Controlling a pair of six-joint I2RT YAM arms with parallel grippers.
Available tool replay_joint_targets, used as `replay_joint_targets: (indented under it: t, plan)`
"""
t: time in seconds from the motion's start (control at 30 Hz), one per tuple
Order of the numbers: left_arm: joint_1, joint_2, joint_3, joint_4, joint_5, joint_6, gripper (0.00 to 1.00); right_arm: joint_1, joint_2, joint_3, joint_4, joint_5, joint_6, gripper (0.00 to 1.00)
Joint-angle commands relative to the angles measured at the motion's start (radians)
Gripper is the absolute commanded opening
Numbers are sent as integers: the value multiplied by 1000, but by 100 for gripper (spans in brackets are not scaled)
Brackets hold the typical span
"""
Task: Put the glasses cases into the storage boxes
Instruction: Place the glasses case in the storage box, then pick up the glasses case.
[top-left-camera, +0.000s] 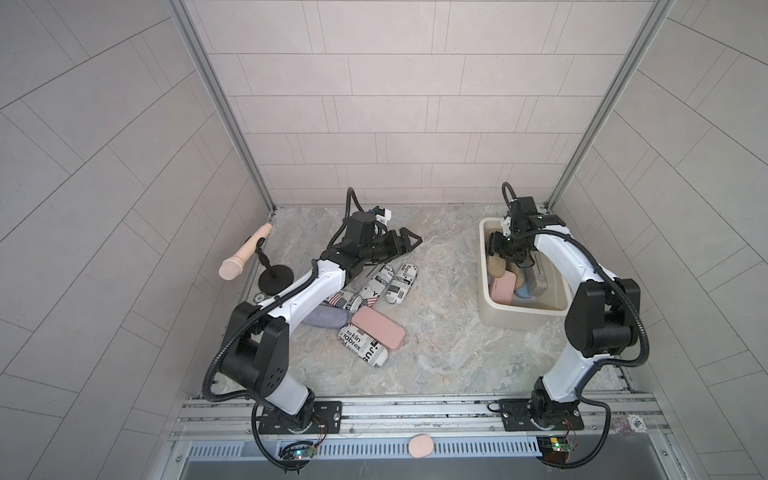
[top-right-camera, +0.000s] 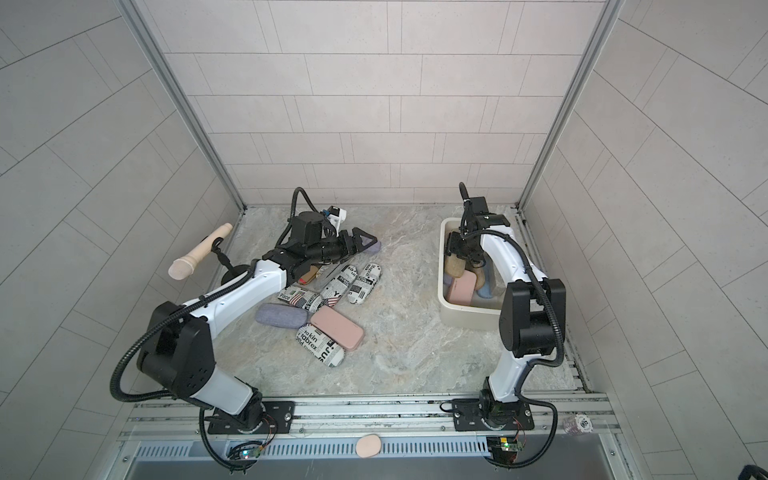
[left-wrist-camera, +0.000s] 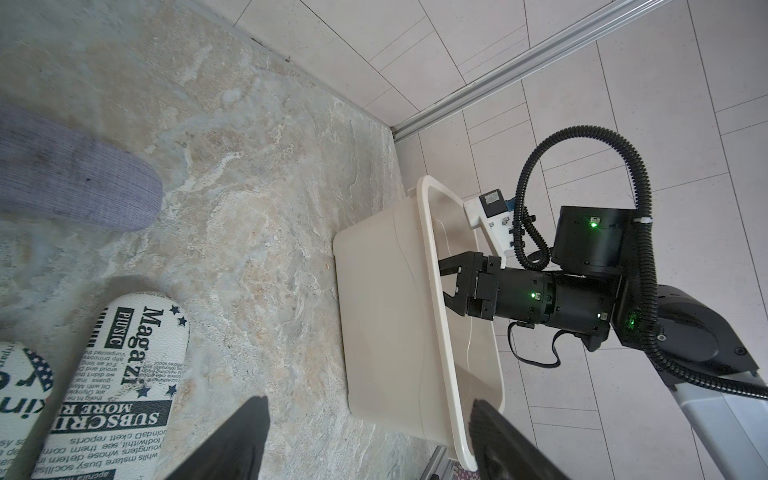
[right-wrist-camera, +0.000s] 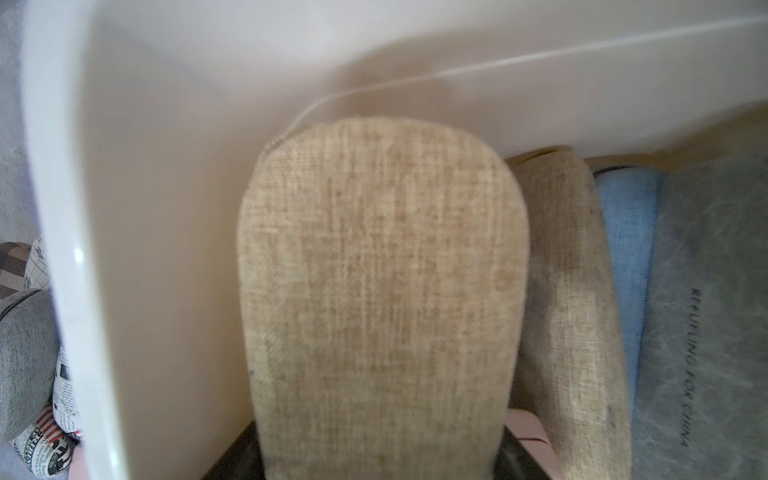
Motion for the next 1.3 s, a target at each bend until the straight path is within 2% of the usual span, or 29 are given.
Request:
replay_joint_targets:
  t: [0.0,0.3,0.5,0.63,0.7,0.83,0.9,1.1,1.27]
  plan:
    - [-2,13,34,0,1,14,83,2,-1,2,6,7,-4,70]
    - [-2,18,36,-7,-2,19,83,7,-46,12,-12,11,-12,75]
    - [0,16,44,-34,-13,42,83,10,-99,-1,-18,37,-7,71]
    - [18,18,77,-126,-62,98,83,25,-175,-32,-24,93,-2,70]
    - [29,6,110,-222,-124,194,83,34,-225,-59,-15,109,6,70]
    - [-11,-38,176,-422,-452,453,83,55,-328,-126,17,120,13,71]
    - [-25,-46,199,-492,-549,536,84,57,-373,-147,26,135,10,72]
    - [-26,3,244,-726,-742,679,84,60,-465,-205,73,102,21,73]
    - [-32,126,315,-908,-789,767,84,64,-480,-249,100,80,20,73]
